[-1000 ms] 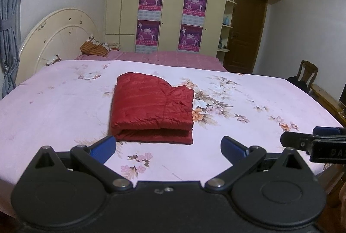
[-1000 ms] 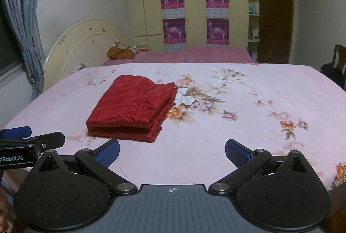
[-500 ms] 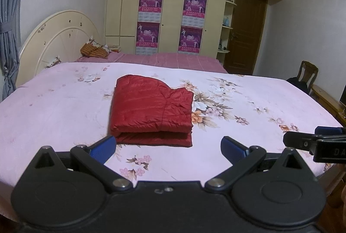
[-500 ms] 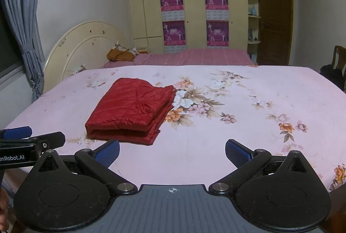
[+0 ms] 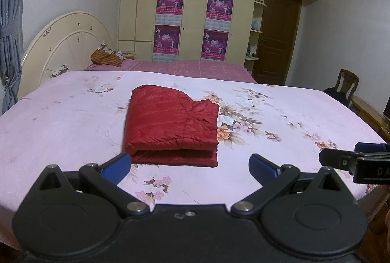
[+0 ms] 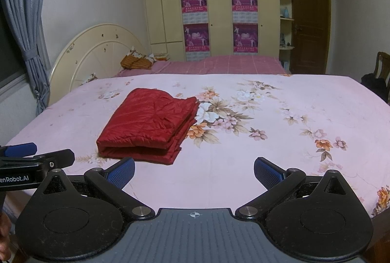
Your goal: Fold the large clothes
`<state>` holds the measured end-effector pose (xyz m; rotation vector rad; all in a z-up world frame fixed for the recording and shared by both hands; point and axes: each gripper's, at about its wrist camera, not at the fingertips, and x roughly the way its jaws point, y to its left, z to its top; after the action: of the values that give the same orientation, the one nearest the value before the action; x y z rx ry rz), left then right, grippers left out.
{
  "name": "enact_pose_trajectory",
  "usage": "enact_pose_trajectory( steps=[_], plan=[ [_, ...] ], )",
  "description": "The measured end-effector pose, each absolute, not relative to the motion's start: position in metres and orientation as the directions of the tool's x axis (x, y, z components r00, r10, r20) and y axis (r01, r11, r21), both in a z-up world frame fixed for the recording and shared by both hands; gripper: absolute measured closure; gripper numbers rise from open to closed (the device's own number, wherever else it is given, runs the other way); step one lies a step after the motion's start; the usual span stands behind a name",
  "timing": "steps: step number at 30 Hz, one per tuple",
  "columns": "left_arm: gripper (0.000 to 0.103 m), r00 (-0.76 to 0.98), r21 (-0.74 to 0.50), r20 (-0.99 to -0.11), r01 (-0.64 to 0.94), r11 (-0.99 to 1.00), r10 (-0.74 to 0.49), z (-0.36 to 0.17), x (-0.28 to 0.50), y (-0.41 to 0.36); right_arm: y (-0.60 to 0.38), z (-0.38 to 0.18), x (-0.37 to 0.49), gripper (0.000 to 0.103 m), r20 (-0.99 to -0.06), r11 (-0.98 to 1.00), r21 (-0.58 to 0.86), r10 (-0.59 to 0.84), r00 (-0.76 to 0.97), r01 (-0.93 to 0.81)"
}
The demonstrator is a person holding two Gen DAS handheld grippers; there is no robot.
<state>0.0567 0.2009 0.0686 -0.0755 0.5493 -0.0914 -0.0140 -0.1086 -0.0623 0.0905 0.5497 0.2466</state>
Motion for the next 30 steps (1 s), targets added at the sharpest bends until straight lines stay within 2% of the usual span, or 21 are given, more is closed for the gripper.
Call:
enact_pose_trajectory(
  steps=[30],
  plan=[
    [0.000,0.855,-0.096,-0.506,0.073,0.993,-0.112,0.0678,0.0618,0.2037,-0.1087,-0.0640,-0.0084,0.000,-0.499,0.966,0.144,0.260,0.827,-0.216]
  ],
)
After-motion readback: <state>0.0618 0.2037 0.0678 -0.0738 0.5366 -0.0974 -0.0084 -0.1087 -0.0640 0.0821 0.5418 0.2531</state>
